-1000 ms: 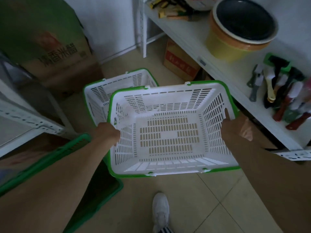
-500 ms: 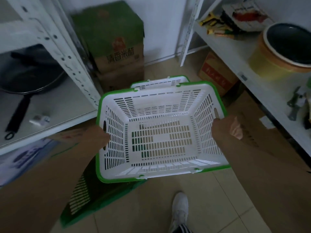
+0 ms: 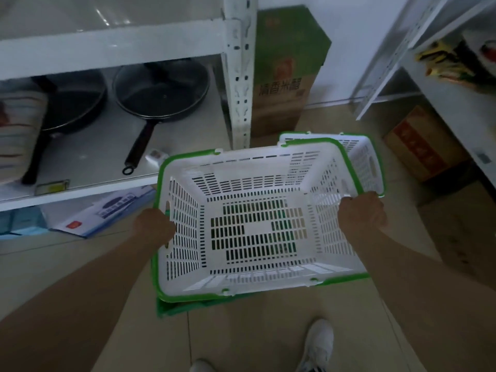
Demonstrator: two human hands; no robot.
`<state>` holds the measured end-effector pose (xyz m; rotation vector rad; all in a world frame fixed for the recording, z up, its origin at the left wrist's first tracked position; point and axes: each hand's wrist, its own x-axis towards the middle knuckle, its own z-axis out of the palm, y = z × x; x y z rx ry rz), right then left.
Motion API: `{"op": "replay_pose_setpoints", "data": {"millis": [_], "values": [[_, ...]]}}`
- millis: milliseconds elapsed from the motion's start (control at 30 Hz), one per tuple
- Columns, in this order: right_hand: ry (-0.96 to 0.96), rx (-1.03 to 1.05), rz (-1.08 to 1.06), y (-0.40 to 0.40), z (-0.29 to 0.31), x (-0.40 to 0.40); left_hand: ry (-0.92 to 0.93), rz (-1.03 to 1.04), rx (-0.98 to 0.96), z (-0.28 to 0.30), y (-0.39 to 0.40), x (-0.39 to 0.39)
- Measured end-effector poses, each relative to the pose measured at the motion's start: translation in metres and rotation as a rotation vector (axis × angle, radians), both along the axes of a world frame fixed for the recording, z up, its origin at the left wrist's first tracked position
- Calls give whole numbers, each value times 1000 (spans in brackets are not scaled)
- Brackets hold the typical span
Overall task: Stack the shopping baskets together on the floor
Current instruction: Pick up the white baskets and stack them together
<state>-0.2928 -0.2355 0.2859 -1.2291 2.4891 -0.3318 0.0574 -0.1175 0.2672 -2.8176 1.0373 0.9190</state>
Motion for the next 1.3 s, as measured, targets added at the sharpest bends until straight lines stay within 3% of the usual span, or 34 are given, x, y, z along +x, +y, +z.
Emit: {"op": "replay_pose_setpoints", "data": {"millis": [467,800,1300], "values": [[39,131,168,20,-64,96,-40,200,90,-44,65,78],[-1,206,174,18,-122,94,-24,315,125,-110,60,72],[-4,345,217,9,-200,81,-62,298,220,-186,52,50]]}}
